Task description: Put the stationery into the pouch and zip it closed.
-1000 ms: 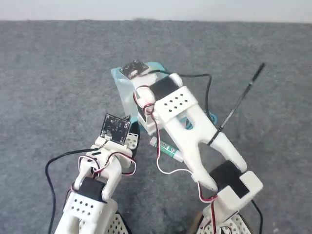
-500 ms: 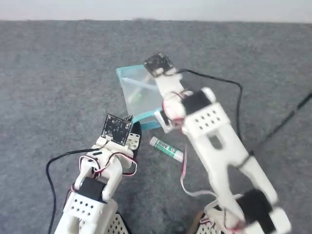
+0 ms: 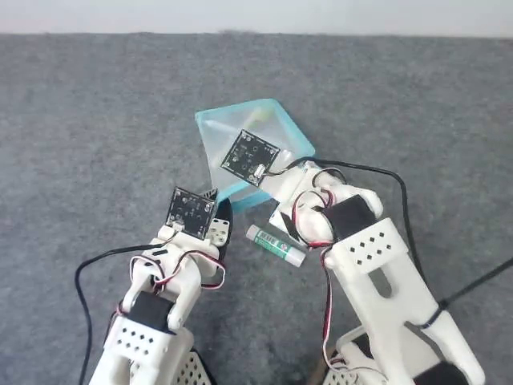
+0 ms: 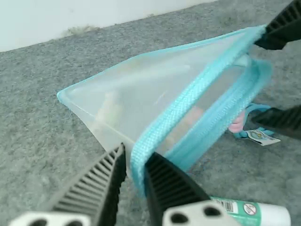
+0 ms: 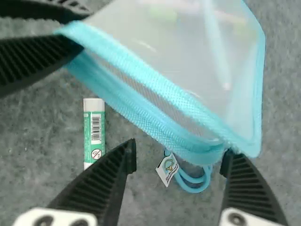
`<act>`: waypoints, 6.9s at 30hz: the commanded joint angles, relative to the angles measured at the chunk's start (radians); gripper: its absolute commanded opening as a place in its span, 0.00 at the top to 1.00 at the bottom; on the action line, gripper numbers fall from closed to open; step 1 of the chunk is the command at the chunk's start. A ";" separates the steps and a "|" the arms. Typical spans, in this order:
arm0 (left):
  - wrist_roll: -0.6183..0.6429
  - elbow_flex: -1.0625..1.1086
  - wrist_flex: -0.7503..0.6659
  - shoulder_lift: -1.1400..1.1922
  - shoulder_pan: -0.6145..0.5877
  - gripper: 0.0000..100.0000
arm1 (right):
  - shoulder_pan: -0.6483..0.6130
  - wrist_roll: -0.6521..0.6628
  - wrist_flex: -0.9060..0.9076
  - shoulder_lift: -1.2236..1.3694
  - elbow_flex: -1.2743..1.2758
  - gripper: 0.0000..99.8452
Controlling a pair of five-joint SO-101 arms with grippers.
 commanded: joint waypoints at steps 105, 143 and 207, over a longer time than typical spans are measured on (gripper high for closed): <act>-0.005 -0.038 -0.026 -0.008 -0.098 0.96 | -0.182 0.015 -0.058 -0.165 0.272 0.99; 0.095 -0.081 -0.020 -0.003 -0.379 0.99 | 0.107 -0.199 0.194 0.047 -0.011 0.80; 0.095 -0.087 -0.020 -0.008 -0.379 0.99 | -0.027 -0.126 -0.274 0.354 0.338 0.80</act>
